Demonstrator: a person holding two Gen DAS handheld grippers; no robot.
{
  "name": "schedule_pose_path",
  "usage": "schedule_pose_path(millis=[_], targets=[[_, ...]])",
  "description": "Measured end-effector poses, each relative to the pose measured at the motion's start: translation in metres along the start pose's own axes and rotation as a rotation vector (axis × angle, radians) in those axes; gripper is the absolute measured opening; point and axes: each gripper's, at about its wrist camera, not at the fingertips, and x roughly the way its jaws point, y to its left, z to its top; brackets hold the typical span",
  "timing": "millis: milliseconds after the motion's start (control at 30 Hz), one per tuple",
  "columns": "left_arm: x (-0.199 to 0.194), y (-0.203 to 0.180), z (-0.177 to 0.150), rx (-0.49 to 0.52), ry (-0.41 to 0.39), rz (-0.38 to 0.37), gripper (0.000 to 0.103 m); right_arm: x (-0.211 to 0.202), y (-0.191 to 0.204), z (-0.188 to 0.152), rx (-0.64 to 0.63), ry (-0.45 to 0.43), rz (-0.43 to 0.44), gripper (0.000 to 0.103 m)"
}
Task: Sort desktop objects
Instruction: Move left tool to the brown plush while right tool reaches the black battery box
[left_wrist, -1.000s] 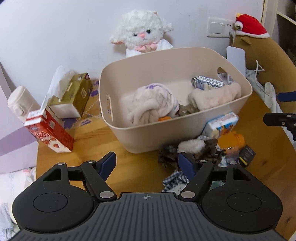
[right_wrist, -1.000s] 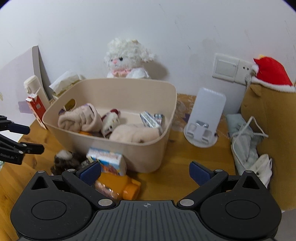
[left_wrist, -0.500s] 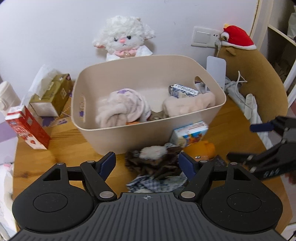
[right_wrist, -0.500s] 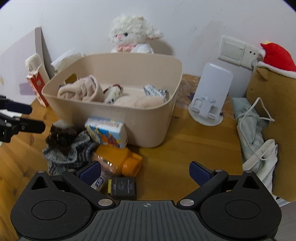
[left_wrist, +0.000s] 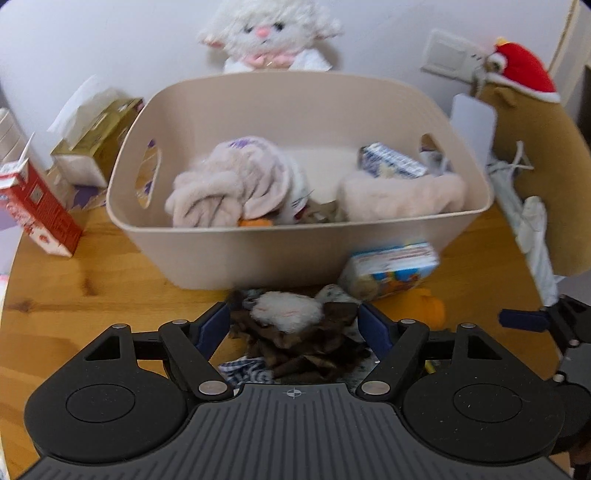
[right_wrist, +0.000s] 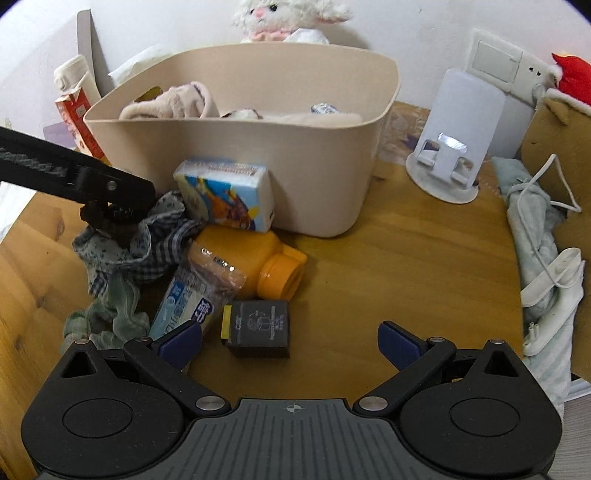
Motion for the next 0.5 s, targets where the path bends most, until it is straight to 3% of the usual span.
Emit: schedule_pose_path(millis=[367, 500], targets=[[0.021, 0.051, -0.022, -0.115, 0.074, 0.073, 0.078, 0.016, 0.002, 0.001, -0.032, 0.006, 0.001, 0.103], [0.025, 0.068, -0.028, -0.17, 0.08, 0.039, 0.078, 0.022, 0.004, 0.002, -0.049, 0.004, -0.006, 0.103]])
